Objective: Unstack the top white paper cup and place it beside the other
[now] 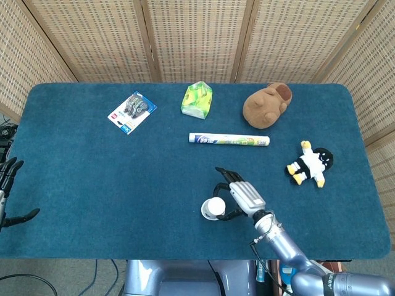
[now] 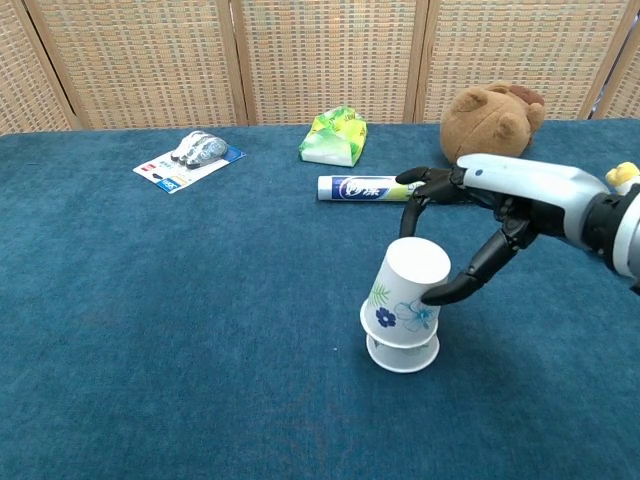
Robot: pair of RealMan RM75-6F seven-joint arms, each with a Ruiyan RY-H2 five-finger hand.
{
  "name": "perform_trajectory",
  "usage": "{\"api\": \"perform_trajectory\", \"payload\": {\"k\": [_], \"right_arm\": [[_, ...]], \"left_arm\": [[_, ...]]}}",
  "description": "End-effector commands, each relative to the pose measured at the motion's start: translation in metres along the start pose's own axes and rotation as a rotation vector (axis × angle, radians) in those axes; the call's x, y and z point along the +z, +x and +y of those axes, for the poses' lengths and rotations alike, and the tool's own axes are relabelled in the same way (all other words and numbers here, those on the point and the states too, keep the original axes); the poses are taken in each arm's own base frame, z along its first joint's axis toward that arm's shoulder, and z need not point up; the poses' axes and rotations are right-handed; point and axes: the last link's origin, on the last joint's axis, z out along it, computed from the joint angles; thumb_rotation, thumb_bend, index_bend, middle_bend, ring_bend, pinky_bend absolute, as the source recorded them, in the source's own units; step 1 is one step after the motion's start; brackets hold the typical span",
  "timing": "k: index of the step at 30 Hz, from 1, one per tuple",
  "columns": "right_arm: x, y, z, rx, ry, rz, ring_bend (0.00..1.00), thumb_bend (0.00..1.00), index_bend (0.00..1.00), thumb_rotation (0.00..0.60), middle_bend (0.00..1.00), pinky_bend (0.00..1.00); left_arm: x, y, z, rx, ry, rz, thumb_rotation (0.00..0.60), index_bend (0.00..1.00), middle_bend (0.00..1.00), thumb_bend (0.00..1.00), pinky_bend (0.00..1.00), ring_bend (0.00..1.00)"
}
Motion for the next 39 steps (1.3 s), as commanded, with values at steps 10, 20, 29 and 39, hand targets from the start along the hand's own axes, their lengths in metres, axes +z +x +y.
{"api": "perform_trajectory", "payload": {"k": [10,20,29,39], "right_arm": [[-0.020,0.069,-0.013,-0.004,0.012,0.161,0.00,0.27,0.51,0.600,0.00,0.00],[-0.047,0.070,0.050,-0.016,-0.160,0.130,0.00,0.28,0.51,0.600,0.00,0.00],[-0.055,0.042,0.090,0.043,-0.186,0.075,0.00,0.28,0.51,0.600,0.00,0.00],[-0.055,0.025,0.091,0.021,-0.145,0.030,0.00,0.18,0.26,0.600,0.00,0.00]], "left_arm": [[-0.002,-0.001,0.002,0.000,-0.005,-0.002,0.600,0.00,0.00,0.11,0.00,0.00],[-0.002,-0.002,0.002,0.003,0.000,-0.006,0.600,0.00,0.00,0.11,0.00,0.00],[0.000,-0.006,0.005,0.016,0.002,-0.018,0.600,0.00,0.00,0.11,0.00,0.00],[0.001,-0.006,0.003,0.015,0.014,-0.019,0.600,0.00,0.00,0.11,0.00,0.00]]}}
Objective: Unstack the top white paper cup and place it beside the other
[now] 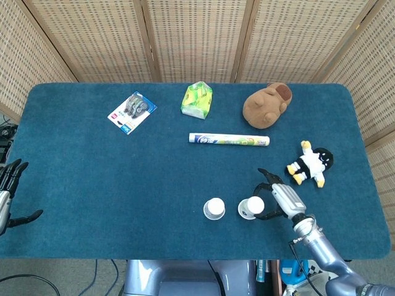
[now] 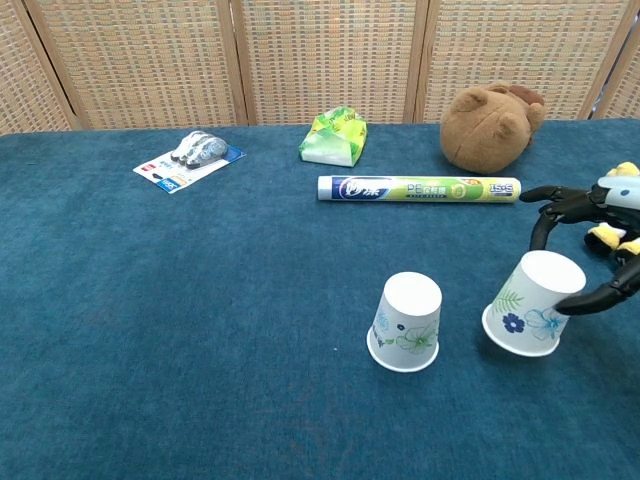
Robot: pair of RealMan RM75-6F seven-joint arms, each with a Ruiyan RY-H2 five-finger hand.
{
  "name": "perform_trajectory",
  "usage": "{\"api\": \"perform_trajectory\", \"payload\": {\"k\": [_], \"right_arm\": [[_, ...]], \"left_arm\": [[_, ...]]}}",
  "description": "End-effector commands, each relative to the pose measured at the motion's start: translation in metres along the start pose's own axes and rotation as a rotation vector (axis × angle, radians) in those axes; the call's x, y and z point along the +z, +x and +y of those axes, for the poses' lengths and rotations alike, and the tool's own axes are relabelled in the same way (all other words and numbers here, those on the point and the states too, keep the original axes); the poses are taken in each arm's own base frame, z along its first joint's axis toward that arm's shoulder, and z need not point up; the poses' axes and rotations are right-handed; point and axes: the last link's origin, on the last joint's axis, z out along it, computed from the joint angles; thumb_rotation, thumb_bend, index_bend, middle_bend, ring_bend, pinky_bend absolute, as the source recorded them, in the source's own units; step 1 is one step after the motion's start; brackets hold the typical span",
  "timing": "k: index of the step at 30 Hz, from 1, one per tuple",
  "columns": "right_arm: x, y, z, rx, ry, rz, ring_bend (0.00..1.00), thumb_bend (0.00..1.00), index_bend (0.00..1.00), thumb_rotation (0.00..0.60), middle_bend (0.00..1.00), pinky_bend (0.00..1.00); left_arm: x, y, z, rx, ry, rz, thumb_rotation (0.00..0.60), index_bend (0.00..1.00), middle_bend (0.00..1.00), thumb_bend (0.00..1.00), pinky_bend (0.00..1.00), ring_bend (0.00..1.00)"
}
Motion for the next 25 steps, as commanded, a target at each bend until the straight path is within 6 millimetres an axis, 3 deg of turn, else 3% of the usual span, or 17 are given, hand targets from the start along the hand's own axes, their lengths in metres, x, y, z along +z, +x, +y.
{"api": "perform_trajectory", "payload": {"k": [1,3,5,13,19,25], "right_arm": [[-0.004,-0.001,-0.002,0.002,0.024,-0.004,0.00,0.13,0.18,0.600,0.00,0.00],[-0.008,0.004,-0.005,0.008,0.044,0.016,0.00,0.02,0.03,0.600,0.00,0.00],[-0.016,0.011,-0.007,0.002,0.056,0.045,0.00,0.00,0.00,0.600,0.00,0.00],[-0.071,0.035,-0.001,-0.277,0.100,0.228,0.00,0.00,0.00,0.600,0.00,0.00],[-0.112,0.030,0.017,-0.443,0.099,0.379,0.00,0.00,0.00,0.600,0.00,0.00],[-0.131,0.023,0.026,-0.493,0.069,0.462,0.00,0.00,0.00,0.600,0.00,0.00]], "left_arm": [[0.000,0.000,-0.001,-0.002,0.001,0.000,0.600,0.00,0.00,0.11,0.00,0.00],[0.001,0.000,-0.001,-0.002,0.000,-0.001,0.600,0.00,0.00,0.11,0.00,0.00],[0.001,0.000,-0.001,-0.001,-0.002,-0.002,0.600,0.00,0.00,0.11,0.00,0.00],[-0.002,0.001,-0.002,-0.002,-0.003,0.001,0.600,0.00,0.00,0.11,0.00,0.00],[-0.005,-0.001,0.000,0.010,-0.019,0.007,0.600,0.00,0.00,0.11,0.00,0.00],[-0.009,-0.002,0.004,0.020,-0.037,0.011,0.600,0.00,0.00,0.11,0.00,0.00]]}}
